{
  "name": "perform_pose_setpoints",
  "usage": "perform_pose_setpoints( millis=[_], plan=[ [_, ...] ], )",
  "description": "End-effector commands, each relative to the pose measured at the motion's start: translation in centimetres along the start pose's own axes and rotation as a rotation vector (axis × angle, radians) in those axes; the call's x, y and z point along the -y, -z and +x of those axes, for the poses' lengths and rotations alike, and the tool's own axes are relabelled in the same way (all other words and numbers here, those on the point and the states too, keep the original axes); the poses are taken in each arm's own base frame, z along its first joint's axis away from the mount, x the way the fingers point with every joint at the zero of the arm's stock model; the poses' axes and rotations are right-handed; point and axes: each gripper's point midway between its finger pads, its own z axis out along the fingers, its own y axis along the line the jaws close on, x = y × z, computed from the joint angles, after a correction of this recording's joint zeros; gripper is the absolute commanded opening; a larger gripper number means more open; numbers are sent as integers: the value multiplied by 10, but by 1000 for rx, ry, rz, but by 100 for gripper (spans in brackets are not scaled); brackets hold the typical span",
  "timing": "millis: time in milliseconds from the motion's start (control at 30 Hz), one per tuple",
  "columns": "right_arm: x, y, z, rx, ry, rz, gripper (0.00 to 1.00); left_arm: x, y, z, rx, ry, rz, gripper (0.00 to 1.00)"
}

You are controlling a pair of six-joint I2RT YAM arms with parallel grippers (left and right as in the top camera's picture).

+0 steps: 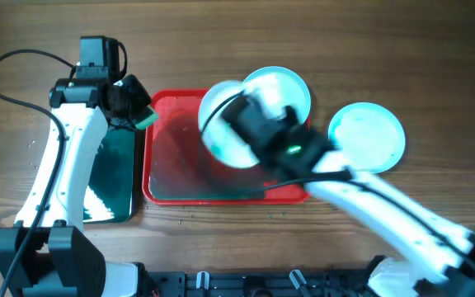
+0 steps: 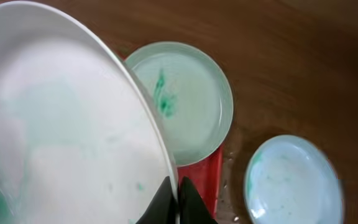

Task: Clean dirty plates on tray and stack at the side
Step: 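Lift the plate with the right gripper and stack it on the cleaned plate, then grasp the last plate rim with the right gripper and pull it to tray center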

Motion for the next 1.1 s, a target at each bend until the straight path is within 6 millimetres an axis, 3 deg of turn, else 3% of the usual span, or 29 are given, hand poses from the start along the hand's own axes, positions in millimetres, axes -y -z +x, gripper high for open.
perform_pose_setpoints(
  millis=[0, 33, 100, 167, 267, 333, 367, 433, 500, 533, 567, 600, 633, 733, 833, 867, 900, 1000, 1067],
  plan=[
    [72, 13, -26, -3, -286, -144, 4, -1, -4, 2, -14, -17, 0, 4],
    [110, 7, -26, -19, -388, -127, 4, 0, -4, 2, -14, -17, 0, 4],
    [166, -10, -10, -72, -534, -74, 4, -1, -4, 2, -14, -17, 0, 4],
    [215, -30, 25, -151, -670, 5, 4, -1, -4, 2, -15, -17, 0, 4],
    [258, -56, 92, -298, -835, 127, 4, -1, -4, 2, -14, -17, 0, 4],
    [272, -72, 140, -393, -934, 184, 4, -1, -4, 2, -14, -17, 0, 4],
    [273, -77, 155, -422, -952, 195, 4, -1, -4, 2, -14, -17, 0, 4],
    [268, -87, 182, -477, -963, 212, 4, 0, -4, 2, -15, -17, 0, 4],
    [264, -95, 193, -489, -962, 212, 5, 0, -4, 2, -15, -17, 1, 4],
    [264, -96, 192, -484, -962, 210, 18, 0, -4, 2, -15, -17, 1, 4],
    [263, -98, 189, -473, -955, 195, 36, 0, -4, 2, -15, -17, 1, 4],
    [261, -99, 187, -467, -960, 176, 47, 0, -4, 2, -15, -17, 1, 4],
    [254, -100, 180, -459, -951, 119, 51, 0, -4, 2, -15, -17, 1, 4],
    [219, -98, 116, -338, -824, -207, 60, 0, -4, 2, -15, -17, 1, 4],
    [170, -90, 46, -211, -654, -331, 60, 0, -4, 2, -14, -17, 1, 4],
    [155, -90, 33, -176, -615, -336, 60, 0, -4, 2, -14, -17, 1, 4],
    [140, -95, 23, -157, -585, -324, 59, 0, -4, 2, -15, -17, 1, 4],
    [99, -122, 22, -238, -509, -347, 59, 0, -4, 2, -15, -17, 1, 4],
    [83, -155, 29, -352, -498, -315, 49, 0, -4, 2, -15, -17, 1, 4]
  ],
)
